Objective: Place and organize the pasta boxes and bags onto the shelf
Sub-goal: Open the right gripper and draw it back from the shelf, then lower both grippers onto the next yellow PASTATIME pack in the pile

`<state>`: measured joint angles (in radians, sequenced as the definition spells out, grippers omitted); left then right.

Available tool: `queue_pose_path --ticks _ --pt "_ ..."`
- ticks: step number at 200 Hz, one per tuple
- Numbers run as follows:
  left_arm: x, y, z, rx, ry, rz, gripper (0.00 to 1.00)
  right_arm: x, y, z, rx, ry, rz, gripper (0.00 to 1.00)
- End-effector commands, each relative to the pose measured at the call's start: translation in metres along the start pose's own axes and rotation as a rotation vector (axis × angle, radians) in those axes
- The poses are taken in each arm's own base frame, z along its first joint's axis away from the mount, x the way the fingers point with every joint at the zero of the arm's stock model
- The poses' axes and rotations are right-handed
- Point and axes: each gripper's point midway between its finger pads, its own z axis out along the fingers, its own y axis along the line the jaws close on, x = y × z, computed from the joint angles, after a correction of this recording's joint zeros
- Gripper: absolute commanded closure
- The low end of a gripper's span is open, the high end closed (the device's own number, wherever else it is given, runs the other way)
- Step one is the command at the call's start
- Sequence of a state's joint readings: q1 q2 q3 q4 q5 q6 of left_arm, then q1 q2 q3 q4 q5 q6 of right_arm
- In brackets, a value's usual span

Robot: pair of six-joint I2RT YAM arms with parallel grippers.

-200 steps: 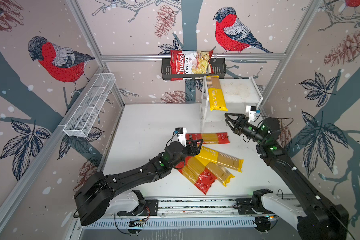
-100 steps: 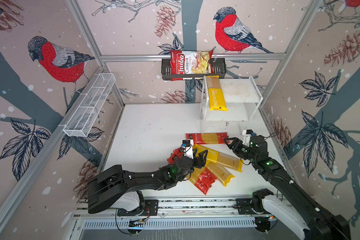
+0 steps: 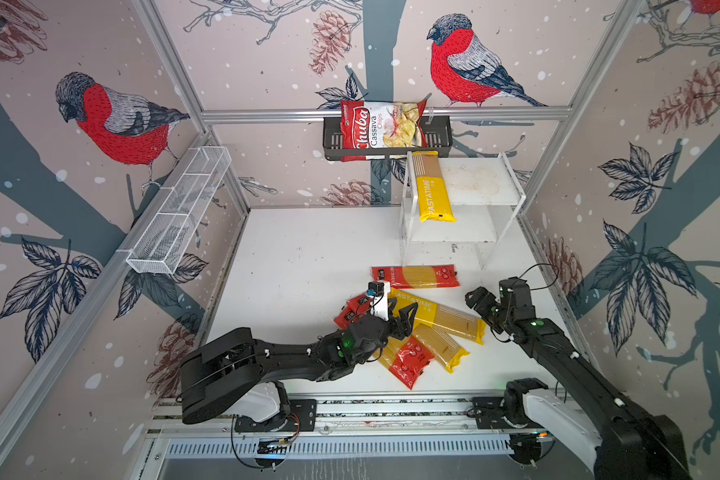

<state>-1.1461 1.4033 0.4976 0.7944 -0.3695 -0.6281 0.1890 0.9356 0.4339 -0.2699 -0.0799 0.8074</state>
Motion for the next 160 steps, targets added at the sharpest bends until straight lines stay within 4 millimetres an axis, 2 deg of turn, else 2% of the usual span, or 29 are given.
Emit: queue_pose_path --ticks 1,26,61,87,100,126,160 --pt "0.001 -0.003 0.002 0.009 0.007 0.032 0.29 0.011 -0.014 0.003 0.052 0.042 0.011 0.13" --pt "0.013 0.001 0.010 -0.013 0.057 0.118 0.28 0.019 -0.019 0.003 0.078 0.082 0.014 0.11" --pt "0.018 0.020 0.012 -0.055 0.031 0.040 0.28 0.037 -0.026 0.007 0.082 0.129 0.031 0.11" --pt "0.026 0.033 0.012 -0.096 0.049 0.015 0.29 0.056 -0.021 0.009 0.060 0.178 0.012 0.11" --pt "0.030 0.042 0.011 -0.126 0.074 -0.007 0.29 0.065 -0.011 0.008 0.027 0.205 -0.003 0.11" --pt "0.035 0.066 0.005 -0.215 0.119 -0.031 0.29 0.084 0.024 0.002 -0.080 0.253 -0.030 0.12" --pt "0.019 0.089 -0.007 -0.288 0.091 -0.049 0.29 0.120 0.076 -0.014 -0.217 0.340 -0.121 0.13"
